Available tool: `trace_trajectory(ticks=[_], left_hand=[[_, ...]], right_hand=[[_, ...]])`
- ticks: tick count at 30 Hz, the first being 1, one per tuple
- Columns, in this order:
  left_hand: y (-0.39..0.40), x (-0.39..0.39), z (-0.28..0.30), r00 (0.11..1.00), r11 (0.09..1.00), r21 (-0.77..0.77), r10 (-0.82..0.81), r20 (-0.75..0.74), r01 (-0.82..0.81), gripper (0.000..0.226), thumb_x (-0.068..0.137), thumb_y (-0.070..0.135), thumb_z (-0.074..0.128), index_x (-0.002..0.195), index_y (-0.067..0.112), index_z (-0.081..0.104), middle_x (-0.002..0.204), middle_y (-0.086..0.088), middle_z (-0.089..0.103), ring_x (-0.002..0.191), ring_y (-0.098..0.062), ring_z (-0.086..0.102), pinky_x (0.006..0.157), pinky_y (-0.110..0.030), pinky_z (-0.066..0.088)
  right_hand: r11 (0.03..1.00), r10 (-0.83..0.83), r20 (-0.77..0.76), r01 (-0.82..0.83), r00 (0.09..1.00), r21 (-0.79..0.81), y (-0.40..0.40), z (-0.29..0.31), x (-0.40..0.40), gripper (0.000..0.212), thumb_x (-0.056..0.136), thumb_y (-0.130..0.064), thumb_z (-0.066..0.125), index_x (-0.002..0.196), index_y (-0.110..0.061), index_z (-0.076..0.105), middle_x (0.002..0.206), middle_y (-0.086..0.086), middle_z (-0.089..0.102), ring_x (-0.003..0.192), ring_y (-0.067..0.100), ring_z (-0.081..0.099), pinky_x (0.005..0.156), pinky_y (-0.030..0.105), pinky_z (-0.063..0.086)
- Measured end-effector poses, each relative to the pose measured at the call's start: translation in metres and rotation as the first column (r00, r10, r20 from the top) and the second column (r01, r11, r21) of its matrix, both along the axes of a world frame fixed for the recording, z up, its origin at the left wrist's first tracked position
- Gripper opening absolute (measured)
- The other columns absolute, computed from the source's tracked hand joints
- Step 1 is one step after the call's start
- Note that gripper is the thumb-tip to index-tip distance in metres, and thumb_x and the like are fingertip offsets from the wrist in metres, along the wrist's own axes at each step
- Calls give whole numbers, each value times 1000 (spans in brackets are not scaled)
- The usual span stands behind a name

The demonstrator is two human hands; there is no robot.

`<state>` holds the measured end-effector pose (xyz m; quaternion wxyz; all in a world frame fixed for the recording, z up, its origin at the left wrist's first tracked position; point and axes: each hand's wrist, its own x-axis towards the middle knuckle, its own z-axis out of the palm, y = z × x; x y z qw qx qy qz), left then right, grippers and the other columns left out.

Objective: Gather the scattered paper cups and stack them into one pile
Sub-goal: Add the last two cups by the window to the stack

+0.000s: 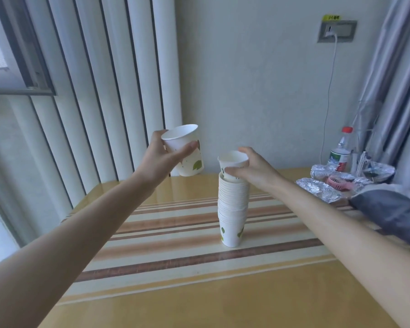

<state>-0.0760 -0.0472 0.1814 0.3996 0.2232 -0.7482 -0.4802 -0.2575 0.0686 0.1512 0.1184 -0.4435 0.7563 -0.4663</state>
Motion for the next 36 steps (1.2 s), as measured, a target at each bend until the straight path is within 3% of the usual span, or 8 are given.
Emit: trace_trajectory(ticks=[3, 5, 8, 15, 20, 25, 32, 36], left_hand=[[-1, -5, -2, 1000, 1000, -5, -6, -3, 6, 68, 80, 34, 68, 134, 13, 32, 95, 15, 50, 84, 3, 53, 54, -4, 46], [0, -9, -4, 1000, 1000, -14, -13, 4, 13, 68, 80, 34, 68, 134, 14, 33, 95, 16, 50, 85, 4, 53, 55, -5, 46], [4, -19, -2, 1000, 999, -21, -25, 4, 25, 64, 79, 33, 68, 131, 15, 35, 96, 17, 50, 86, 3, 53, 55, -3, 47], [23, -62, 0, 989, 987, 54, -149, 17, 148, 61, 77, 32, 72, 123, 14, 38, 108, 5, 57, 95, -4, 58, 62, -6, 50], [31, -84, -18, 973, 971, 113, -218, 81, 209, 84, 79, 26, 71, 143, 16, 18, 126, -3, 46, 115, -18, 50, 88, -27, 43], [30, -84, -33, 952, 973, 98, -227, 203, 211, 84, 80, 27, 70, 145, 19, 18, 130, -10, 45, 113, -21, 48, 90, -27, 36], [26, -76, -58, 926, 981, -9, -182, 332, 196, 78, 77, 62, 55, 139, 18, 36, 136, -6, 42, 127, -18, 41, 107, -36, 34], [21, -76, -64, 916, 984, -77, -121, 382, 162, 91, 66, 77, 50, 138, 22, 40, 130, -9, 52, 124, -21, 48, 107, -45, 38]], right_hand=[[989, 5, -4, -4, 1000, 147, -1, -19, -2, 76, 82, -51, 57, 145, -19, 29, 150, 3, 28, 141, 19, 22, 112, 36, 24], [991, -1, -9, 3, 1000, 136, 0, -30, -1, 66, 88, -53, 45, 144, -20, 31, 152, 3, 26, 143, 20, 15, 114, 38, 18], [994, -17, -35, 21, 999, 112, 2, -34, -1, 63, 90, -49, 45, 144, -22, 30, 153, 3, 25, 143, 22, 13, 114, 38, 17], [996, 49, 252, -67, 966, 66, 32, -41, -24, 110, 60, -63, 67, 148, -35, 7, 160, -12, 5, 147, 10, 5, 119, 44, 13], [1000, -1, 275, -8, 962, 30, 54, -54, -39, 86, 79, -40, 67, 147, -28, 16, 158, -7, 15, 144, 13, 18, 110, 32, 21], [999, -33, 277, 27, 960, 24, 62, -62, -46, 81, 81, -33, 66, 147, -27, 18, 157, -7, 17, 143, 14, 19, 106, 30, 22], [999, -30, 283, 32, 959, -2, 61, -73, -43, 82, 81, -29, 67, 147, -27, 17, 157, -7, 16, 143, 10, 16, 105, 26, 20], [1000, -26, 280, 25, 960, 6, 60, -78, -40, 84, 82, -29, 67, 148, -25, 16, 158, -6, 15, 144, 10, 14, 106, 25, 18]])
